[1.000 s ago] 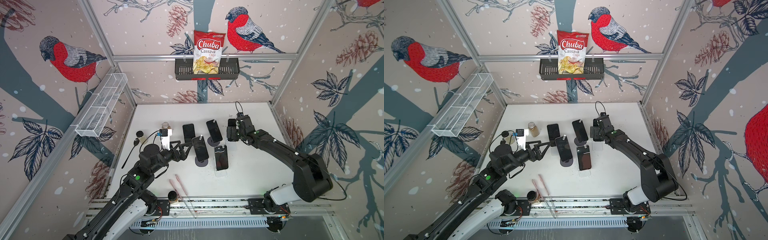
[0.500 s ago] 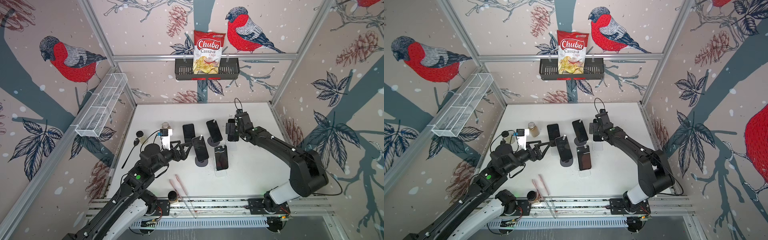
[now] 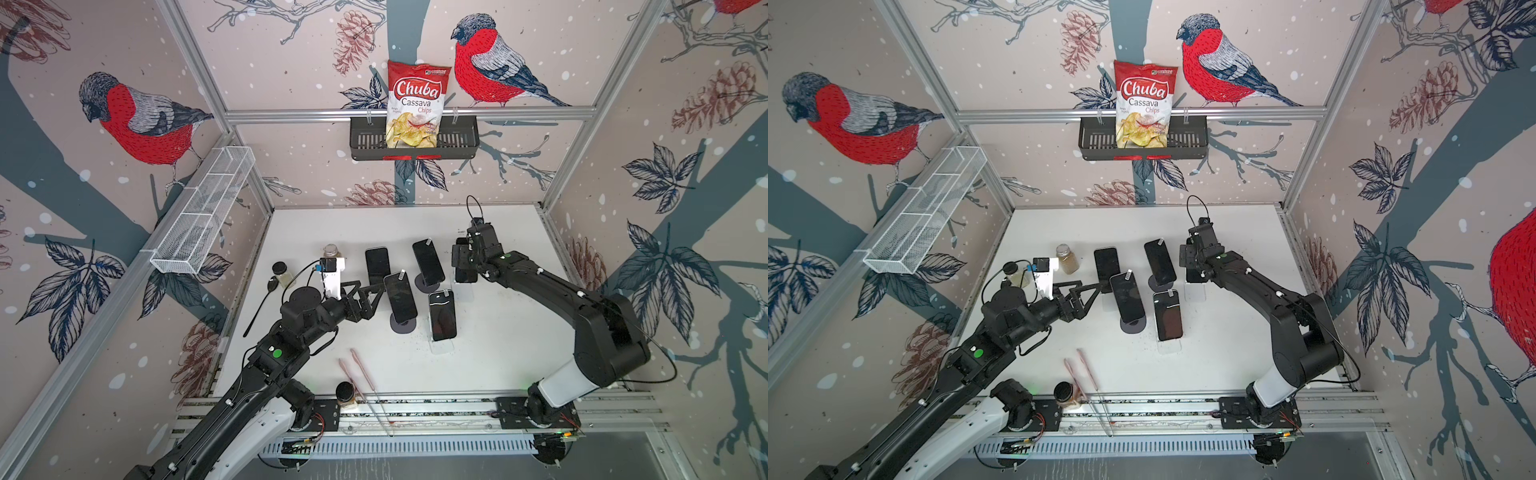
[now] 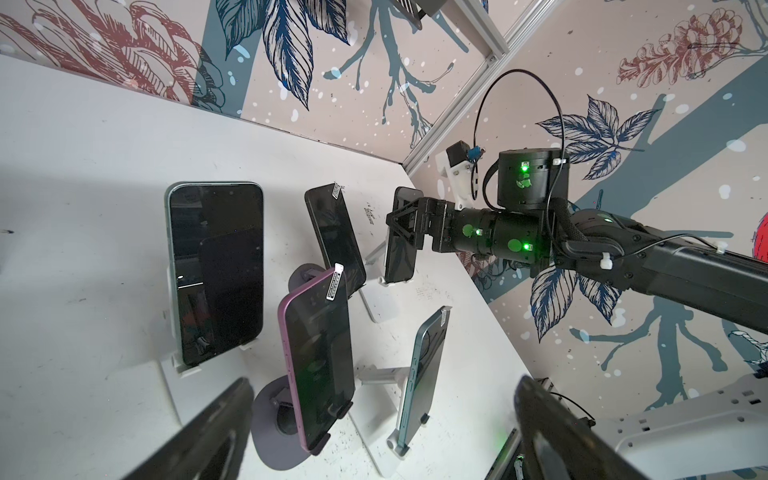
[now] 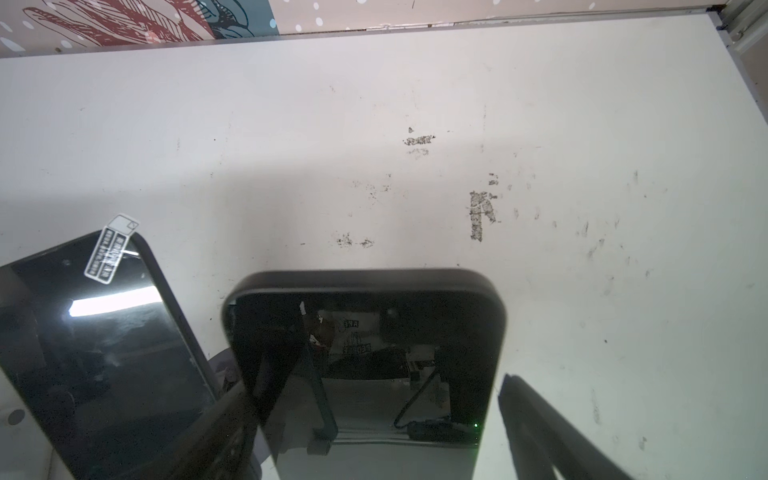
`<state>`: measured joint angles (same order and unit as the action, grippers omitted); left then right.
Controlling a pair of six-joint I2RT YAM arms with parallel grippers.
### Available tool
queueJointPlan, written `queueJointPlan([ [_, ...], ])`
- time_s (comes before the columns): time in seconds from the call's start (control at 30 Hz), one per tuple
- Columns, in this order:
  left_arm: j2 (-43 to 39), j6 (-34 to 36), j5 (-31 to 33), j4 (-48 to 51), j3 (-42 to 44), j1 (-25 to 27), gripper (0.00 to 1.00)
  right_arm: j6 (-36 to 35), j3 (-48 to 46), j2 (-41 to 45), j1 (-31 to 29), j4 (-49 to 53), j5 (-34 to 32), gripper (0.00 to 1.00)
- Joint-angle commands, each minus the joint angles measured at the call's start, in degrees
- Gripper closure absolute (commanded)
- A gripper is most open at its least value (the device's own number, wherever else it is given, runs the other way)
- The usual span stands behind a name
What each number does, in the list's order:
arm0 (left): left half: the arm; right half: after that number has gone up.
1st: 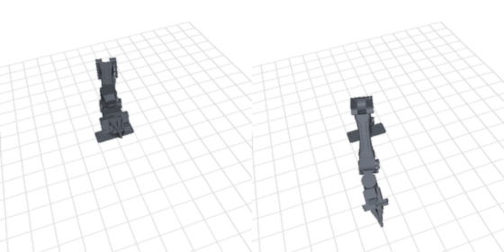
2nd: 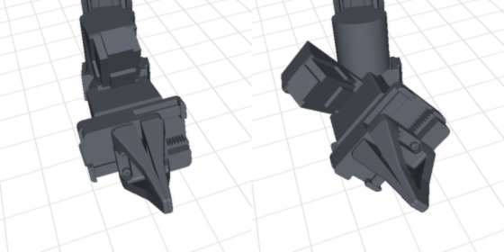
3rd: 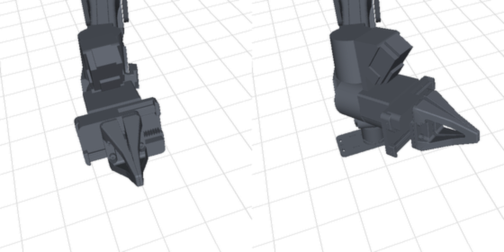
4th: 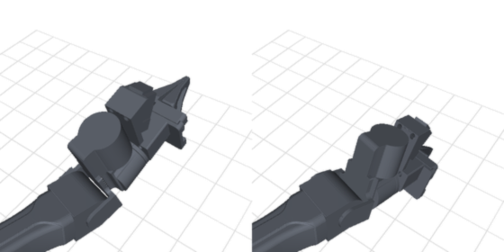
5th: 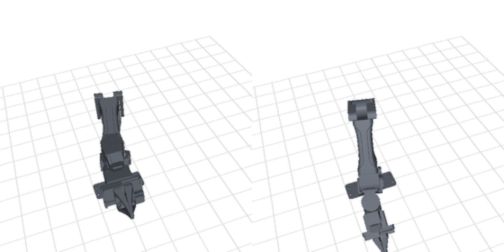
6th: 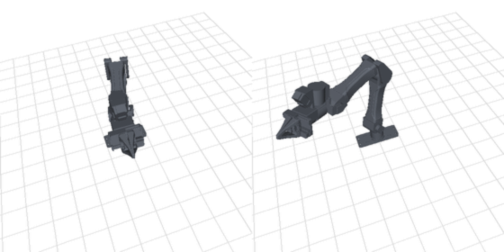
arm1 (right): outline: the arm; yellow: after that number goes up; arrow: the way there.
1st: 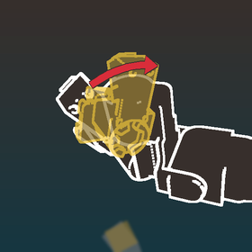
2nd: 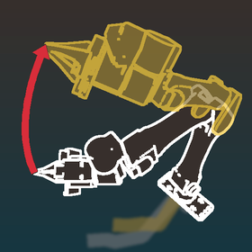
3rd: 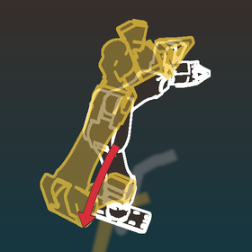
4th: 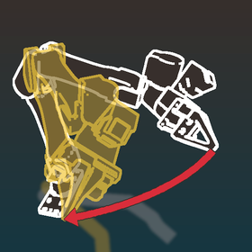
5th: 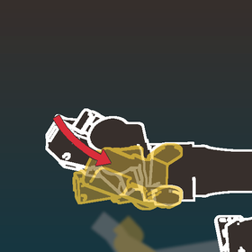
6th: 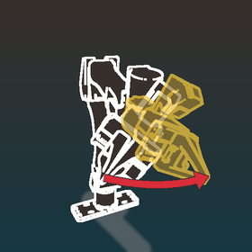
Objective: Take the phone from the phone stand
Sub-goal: 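Close the right gripper on the top of the black phone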
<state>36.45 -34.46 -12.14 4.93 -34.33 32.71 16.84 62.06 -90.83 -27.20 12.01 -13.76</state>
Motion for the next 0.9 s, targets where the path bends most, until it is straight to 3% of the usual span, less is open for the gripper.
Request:
queueJointPlan([
  [0.0, 0.0, 0.8, -0.4, -3.5, 0.0, 0.0, 0.03, 0.8, 0.5, -0.3, 0.0, -1.3, -1.2, 0.12],
  [0.33, 0.1, 0.9, 0.6, -2.6, 0.1, 0.0, 0.03, 0.5, 1.3, -1.1, 0.0, -1.0, -0.6, 0.34],
  [0.87, 2.5, 0.1, 1.1, -3.3, 0.7, 0.0, 0.03, -0.8, 3.4, 2.4, -0.1, 1.3, 0.8, 0.40],
])
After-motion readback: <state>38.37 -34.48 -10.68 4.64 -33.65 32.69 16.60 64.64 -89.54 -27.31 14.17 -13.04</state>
